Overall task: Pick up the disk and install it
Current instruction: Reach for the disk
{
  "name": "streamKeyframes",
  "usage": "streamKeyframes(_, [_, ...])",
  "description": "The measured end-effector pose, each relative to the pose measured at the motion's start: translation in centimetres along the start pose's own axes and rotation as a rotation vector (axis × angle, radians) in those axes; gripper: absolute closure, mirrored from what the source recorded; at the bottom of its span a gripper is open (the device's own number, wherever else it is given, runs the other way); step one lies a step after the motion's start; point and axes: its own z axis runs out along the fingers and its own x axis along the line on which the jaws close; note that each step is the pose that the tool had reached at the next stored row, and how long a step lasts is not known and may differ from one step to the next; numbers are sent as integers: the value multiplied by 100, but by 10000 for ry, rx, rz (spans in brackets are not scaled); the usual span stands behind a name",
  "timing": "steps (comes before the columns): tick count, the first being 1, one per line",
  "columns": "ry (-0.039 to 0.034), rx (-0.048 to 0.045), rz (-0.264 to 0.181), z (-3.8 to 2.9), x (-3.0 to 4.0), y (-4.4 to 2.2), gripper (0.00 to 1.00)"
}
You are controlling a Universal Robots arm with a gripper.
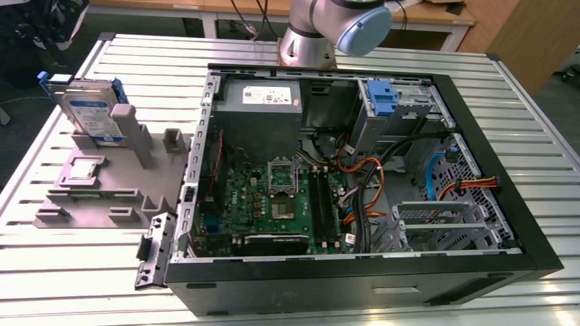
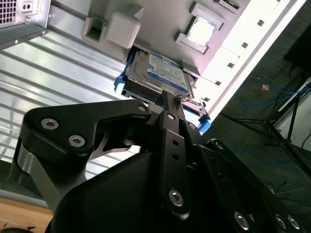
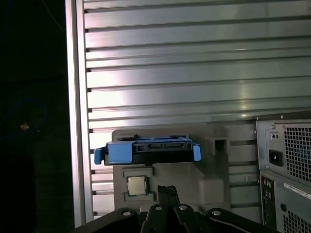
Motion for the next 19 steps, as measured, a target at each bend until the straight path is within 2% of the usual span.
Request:
streamKeyframes(6, [10,1,0,32,164,97,90])
streamKeyframes(14, [59,5,2,85,379,183,90])
streamKeyframes(19, [65,5,3,89,395,186,90])
